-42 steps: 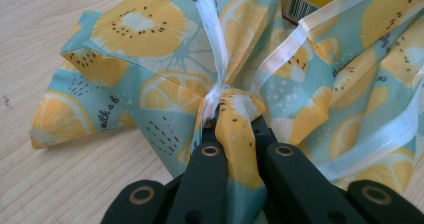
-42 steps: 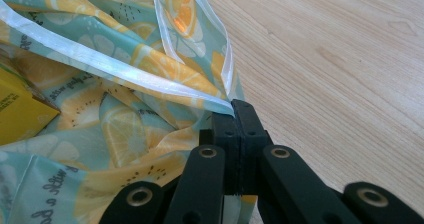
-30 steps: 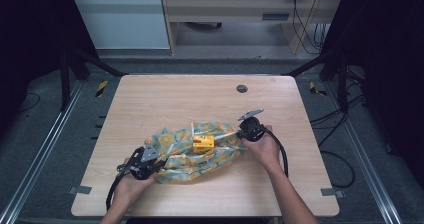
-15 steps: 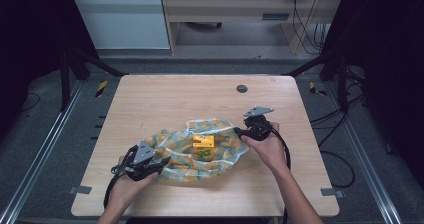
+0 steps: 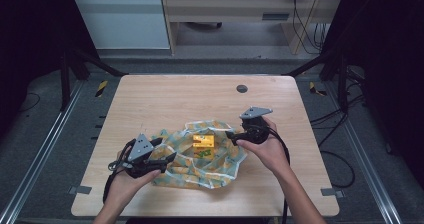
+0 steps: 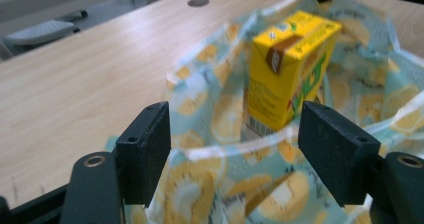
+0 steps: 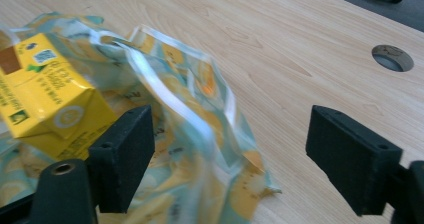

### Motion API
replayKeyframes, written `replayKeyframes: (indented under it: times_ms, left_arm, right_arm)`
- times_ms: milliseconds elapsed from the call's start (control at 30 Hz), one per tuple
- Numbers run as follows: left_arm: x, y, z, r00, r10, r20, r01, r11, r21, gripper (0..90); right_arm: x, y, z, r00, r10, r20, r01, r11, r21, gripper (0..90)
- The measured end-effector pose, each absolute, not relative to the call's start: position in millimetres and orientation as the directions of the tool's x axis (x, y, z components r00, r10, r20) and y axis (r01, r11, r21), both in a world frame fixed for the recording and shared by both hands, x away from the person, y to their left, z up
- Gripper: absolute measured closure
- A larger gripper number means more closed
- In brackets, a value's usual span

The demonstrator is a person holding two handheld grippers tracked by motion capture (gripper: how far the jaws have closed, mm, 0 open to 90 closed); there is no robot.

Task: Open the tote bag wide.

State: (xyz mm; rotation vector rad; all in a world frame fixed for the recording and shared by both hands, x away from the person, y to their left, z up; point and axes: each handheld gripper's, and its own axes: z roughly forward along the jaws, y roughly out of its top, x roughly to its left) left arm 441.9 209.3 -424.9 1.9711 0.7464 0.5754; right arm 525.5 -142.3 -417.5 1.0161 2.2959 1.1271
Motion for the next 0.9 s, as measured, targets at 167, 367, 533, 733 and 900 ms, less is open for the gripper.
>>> replayKeyframes:
  times_ms: [167,367,533,733,900]
  left_arm:
    - [465.0,202.9,-418.8,0.713,0.692,0.113,0.283,-0.431,0.857,31.0]
    - [495.3,191.6,-423.4,0.723,0.677,0.139,0.31,-0.496,0.811,30.5]
    - [513.3,186.8,-432.4,0.728,0.677,0.108,0.342,-0.494,0.799,28.9]
    - [520.2,182.5,-443.7,0.733,0.671,0.115,0.371,-0.535,0.759,28.7]
    - [523.7,178.7,-454.0,0.746,0.658,0.099,0.394,-0.556,0.732,34.3]
  right_arm:
    - [515.1,-142.0,-409.9,-0.676,0.736,-0.023,0.427,0.418,0.802,17.0]
    - [491.1,-142.5,-407.4,-0.693,0.72,-0.018,0.409,0.413,0.814,16.8]
    - [470.1,-140.2,-419.4,-0.698,0.716,-0.019,0.412,0.423,0.807,15.6]
    - [453.7,-132.7,-434.0,-0.69,0.723,-0.035,0.427,0.445,0.787,14.2]
    - [443.9,-122.3,-450.6,-0.685,0.727,-0.038,0.454,0.467,0.759,9.2]
